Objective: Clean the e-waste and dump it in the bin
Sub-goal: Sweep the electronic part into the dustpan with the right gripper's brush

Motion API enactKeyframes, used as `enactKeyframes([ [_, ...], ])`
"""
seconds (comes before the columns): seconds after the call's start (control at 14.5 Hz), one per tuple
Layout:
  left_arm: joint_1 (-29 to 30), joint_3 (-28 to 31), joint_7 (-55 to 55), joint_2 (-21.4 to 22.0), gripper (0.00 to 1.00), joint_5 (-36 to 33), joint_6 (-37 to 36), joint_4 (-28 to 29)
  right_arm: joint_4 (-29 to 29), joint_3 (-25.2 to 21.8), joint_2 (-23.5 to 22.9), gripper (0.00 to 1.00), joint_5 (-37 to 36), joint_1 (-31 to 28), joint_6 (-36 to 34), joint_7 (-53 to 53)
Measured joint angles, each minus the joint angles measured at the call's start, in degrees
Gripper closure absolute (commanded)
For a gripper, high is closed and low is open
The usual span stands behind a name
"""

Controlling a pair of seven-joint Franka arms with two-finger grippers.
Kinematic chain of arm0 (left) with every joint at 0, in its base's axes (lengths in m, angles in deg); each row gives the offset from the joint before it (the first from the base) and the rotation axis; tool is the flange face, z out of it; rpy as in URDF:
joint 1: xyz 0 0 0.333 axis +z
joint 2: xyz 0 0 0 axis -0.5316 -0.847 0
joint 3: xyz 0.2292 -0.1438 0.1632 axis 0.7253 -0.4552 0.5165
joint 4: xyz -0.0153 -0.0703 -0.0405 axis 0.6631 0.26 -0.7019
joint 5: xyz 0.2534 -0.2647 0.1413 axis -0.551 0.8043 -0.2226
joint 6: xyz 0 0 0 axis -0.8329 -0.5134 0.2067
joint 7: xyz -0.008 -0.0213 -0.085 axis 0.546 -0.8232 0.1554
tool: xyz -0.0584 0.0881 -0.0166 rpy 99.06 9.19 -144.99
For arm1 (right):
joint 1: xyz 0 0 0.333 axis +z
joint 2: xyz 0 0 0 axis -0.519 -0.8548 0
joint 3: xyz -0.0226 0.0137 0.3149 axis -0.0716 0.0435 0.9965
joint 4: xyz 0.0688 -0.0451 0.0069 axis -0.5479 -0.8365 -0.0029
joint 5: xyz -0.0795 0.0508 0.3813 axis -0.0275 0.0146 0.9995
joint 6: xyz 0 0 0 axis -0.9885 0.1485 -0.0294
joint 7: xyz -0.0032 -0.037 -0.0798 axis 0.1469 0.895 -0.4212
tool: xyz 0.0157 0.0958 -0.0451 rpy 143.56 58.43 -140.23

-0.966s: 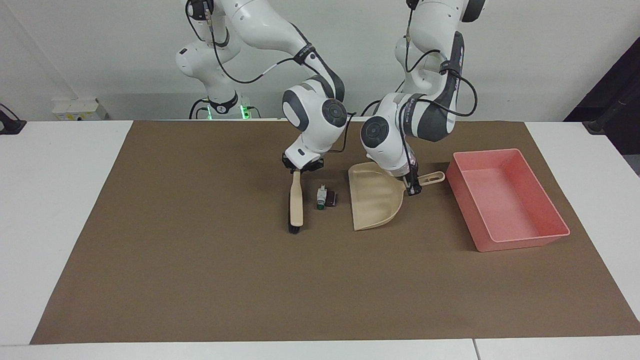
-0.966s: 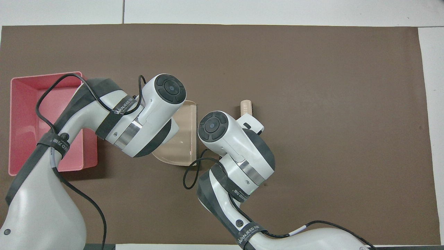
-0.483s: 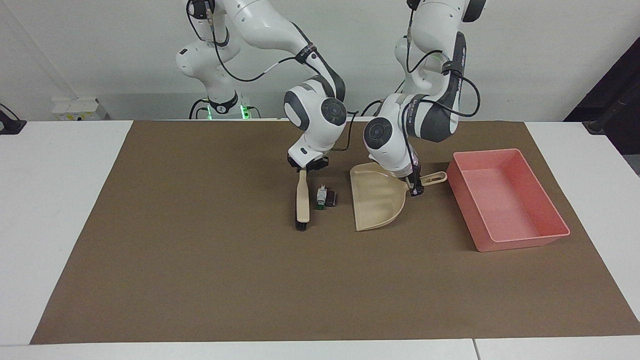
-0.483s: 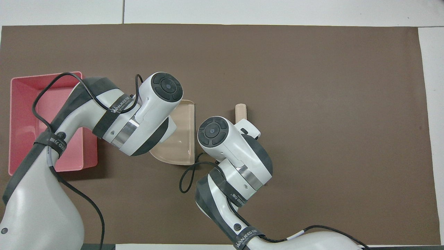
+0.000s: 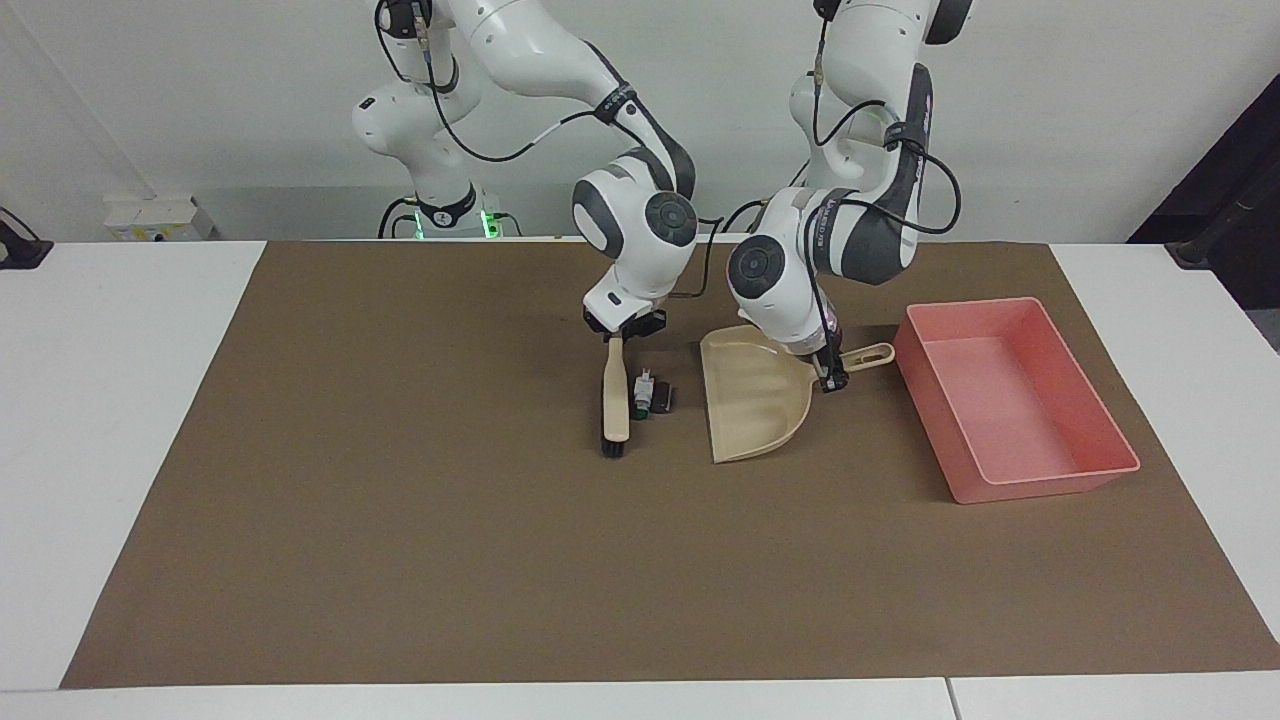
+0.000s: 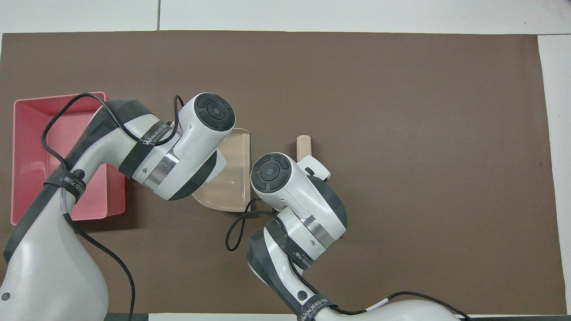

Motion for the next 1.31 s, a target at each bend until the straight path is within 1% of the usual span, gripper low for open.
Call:
enactKeyframes([
  [0.34,0.0,0.0,0.0,0.0,1.0,0.0,0.0,0.1,0.0,2.0,0.0,1.0,0.3,0.0,1.6,1.5],
  [0.48,0.0,-0.1,0.0,0.0,1.0,0.0,0.1,0.4,0.0,2.5,0.0,1.0,1.8,0.0,2.5,2.3],
  [0.76,-0.1,-0.1,0.2,0.0,1.0,0.0,0.4,1.0,0.1,3.1,0.0,1.0,2.8,0.1,3.8,2.8],
  [0.97,-0.1,-0.1,0.2,0.1,1.0,0.0,0.9,1.7,0.1,3.4,0.0,1.0,3.1,1.3,5.4,4.7],
  [1.31,-0.1,-0.1,0.6,0.3,1.0,0.0,1.8,2.8,-0.3,3.4,0.0,1.0,3.6,2.9,9.7,9.0],
])
